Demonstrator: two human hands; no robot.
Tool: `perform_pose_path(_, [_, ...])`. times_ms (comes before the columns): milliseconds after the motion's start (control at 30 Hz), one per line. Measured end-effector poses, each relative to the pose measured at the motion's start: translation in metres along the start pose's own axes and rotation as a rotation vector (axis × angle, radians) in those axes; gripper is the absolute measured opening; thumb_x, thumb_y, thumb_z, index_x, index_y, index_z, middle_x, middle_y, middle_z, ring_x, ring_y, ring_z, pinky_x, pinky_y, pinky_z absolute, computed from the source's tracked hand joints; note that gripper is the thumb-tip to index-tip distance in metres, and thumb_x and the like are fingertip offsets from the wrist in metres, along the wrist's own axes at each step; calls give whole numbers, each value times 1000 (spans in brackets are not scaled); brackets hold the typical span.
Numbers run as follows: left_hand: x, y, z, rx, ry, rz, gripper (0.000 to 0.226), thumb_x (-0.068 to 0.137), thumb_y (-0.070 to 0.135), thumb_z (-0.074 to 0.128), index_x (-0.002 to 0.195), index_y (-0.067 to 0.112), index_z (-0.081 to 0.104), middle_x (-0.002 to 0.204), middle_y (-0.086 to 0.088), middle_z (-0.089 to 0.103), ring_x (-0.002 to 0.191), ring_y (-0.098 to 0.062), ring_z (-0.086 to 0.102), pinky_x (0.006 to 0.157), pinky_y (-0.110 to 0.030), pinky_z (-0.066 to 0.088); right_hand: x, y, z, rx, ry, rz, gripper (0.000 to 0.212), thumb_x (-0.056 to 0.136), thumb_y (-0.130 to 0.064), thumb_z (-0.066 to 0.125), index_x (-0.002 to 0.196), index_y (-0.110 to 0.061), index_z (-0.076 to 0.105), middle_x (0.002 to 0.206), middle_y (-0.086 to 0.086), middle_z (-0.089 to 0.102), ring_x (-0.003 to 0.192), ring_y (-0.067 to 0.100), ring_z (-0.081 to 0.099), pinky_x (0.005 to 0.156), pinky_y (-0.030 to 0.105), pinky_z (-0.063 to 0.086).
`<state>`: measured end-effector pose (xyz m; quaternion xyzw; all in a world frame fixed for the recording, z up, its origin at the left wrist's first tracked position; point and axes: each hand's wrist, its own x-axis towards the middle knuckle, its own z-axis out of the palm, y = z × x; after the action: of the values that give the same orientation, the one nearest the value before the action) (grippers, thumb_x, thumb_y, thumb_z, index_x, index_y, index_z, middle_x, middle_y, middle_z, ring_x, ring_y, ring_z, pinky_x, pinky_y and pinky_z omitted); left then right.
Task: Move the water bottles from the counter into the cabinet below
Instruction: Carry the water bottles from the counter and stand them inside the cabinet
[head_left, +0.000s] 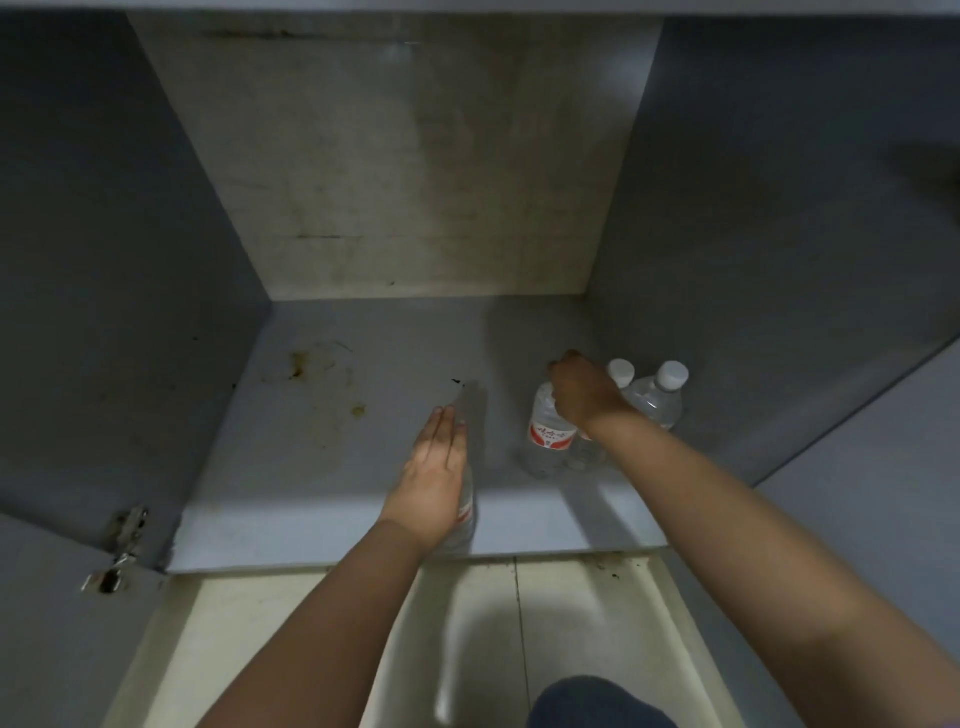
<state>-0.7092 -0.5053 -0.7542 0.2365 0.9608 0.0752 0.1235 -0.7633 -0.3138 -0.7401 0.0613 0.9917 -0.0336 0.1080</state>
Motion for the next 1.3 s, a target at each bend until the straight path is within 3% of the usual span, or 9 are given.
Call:
perform_pose_path(367, [-6, 6, -2, 42, -53, -18, 71, 91, -6, 32, 146, 0, -13, 157, -15, -22, 147, -25, -19, 121, -26, -4, 5, 17, 0, 13, 8, -126, 46, 93, -2, 46, 138, -3, 39, 138, 18, 46, 126, 30, 47, 103, 31, 37])
perform_pose_path(600, [-3, 4, 0, 18, -38, -23, 69, 94, -4, 32, 148, 2, -10, 158, -13, -19, 147, -25, -16, 121, -28, -4, 6, 17, 2, 73, 12, -87, 38, 89, 0, 48, 127, 3, 49, 130, 21, 50, 119, 35, 52, 98, 34, 42])
perform_pose_path(667, [-3, 2, 1, 24, -16, -43, 65, 97, 4, 34, 149, 8, -4, 159, -12, -11, 148, -25, -9, 122, -32, 3, 5, 15, 0, 79, 2, -77, 44, 91, -3, 49, 134, 0, 42, 135, 22, 46, 124, 35, 49, 103, 35, 40])
perform_pose_path(733, [-1, 0, 0, 19, -12, -107, 59, 99, 16, 38, 149, 13, 8, 159, -13, 8, 147, -28, 12, 119, -34, 21, 1, 13, 0, 77, 4, -87, 55, 94, -11, 50, 144, -4, 28, 147, 19, 35, 134, 34, 39, 112, 36, 34])
perform_pose_path(800, [2, 0, -4, -11, -49, -174, 51, 98, 21, 41, 145, 12, 23, 145, -17, 36, 132, -30, 40, 105, -34, 39, -7, 14, 2, 72, 48, -102, 57, 96, -10, 47, 147, -5, 22, 154, 16, 24, 141, 32, 28, 117, 35, 24])
perform_pose_path(867, [10, 1, -8, 4, -61, -171, 43, 97, 21, 44, 137, 9, 34, 130, -16, 51, 117, -31, 54, 93, -34, 45, -15, 18, 9, 52, 99, -115, 52, 97, -4, 39, 147, -3, 22, 157, 14, 18, 145, 28, 19, 119, 30, 16])
perform_pose_path(1033, [39, 20, -9, 133, -56, -105, 49, 100, 25, 37, 145, 9, 23, 134, -15, 47, 116, -31, 56, 94, -36, 46, -28, 30, 31, 143, 69, -147, 70, 93, 8, 34, 149, -5, -7, 160, 9, -12, 149, 23, -5, 121, 28, 0])
perform_pose_path(1133, [62, 28, -10, 117, -53, -107, 53, 101, 27, 33, 148, 12, 15, 139, -18, 41, 119, -34, 53, 96, -37, 45, -29, 32, 36, 235, 82, -161, 75, 90, 12, 36, 148, -5, -9, 159, 10, -15, 149, 22, -7, 122, 28, -1])
perform_pose_path(1300, [95, 39, -14, 47, -21, -71, 52, 101, 24, 35, 147, 8, 18, 138, -22, 42, 120, -35, 51, 96, -36, 44, -28, 31, 40, 305, 90, -165, 78, 89, 14, 35, 148, -6, -11, 159, 8, -18, 149, 19, -6, 122, 25, 1])
